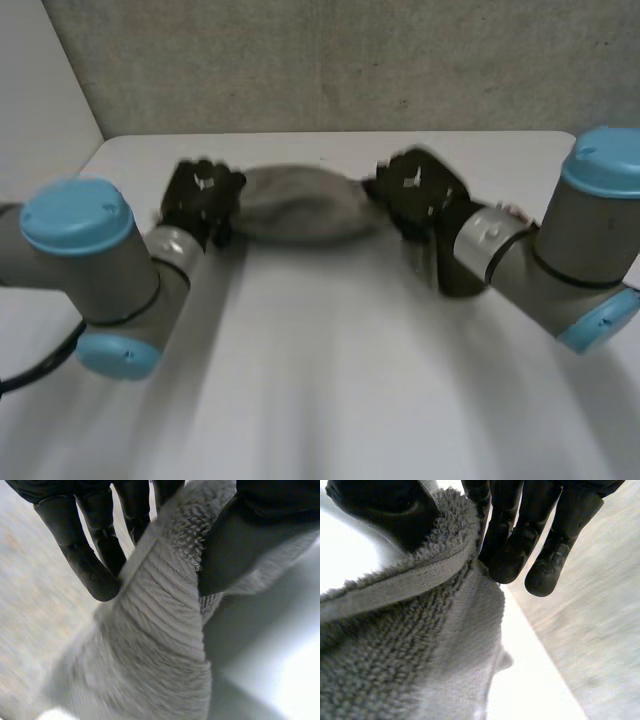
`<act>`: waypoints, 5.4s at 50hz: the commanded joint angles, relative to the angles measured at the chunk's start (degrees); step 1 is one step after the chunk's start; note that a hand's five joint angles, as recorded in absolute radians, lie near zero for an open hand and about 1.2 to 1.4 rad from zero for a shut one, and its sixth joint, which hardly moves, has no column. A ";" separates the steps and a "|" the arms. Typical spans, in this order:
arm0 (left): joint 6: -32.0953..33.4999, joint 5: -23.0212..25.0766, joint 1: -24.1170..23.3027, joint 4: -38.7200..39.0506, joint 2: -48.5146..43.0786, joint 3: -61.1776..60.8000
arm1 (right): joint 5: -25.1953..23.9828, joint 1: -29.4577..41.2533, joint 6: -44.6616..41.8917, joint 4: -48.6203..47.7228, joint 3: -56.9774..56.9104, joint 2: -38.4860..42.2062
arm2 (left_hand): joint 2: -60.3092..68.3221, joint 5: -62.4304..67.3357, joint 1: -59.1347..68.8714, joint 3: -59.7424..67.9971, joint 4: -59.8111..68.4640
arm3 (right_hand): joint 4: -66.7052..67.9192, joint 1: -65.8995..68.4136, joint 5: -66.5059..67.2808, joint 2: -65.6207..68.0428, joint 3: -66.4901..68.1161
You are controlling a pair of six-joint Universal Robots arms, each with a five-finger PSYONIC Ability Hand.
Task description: Fold the towel.
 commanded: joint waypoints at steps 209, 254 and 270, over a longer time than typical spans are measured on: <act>-2.01 -1.90 5.22 -11.44 1.75 3.95 | 2.96 -9.43 12.51 10.32 16.30 2.21 | -7.19 -15.06 -3.92 -8.67 -7.55 | -33.48 -13.71 -33.81 -31.50 -33.51; -5.88 -0.76 4.95 -15.13 22.78 -0.19 | -1.88 -15.93 9.29 31.83 -8.57 -20.94 | -7.19 -15.06 -3.92 -8.67 -7.55 | 2.79 22.57 2.47 4.78 2.76; 12.48 -0.50 4.86 -10.42 -4.66 27.21 | 11.90 -8.56 -0.15 11.10 -27.99 1.51 | -7.19 -15.06 -3.92 -8.67 -7.55 | 2.79 22.57 2.47 4.78 2.76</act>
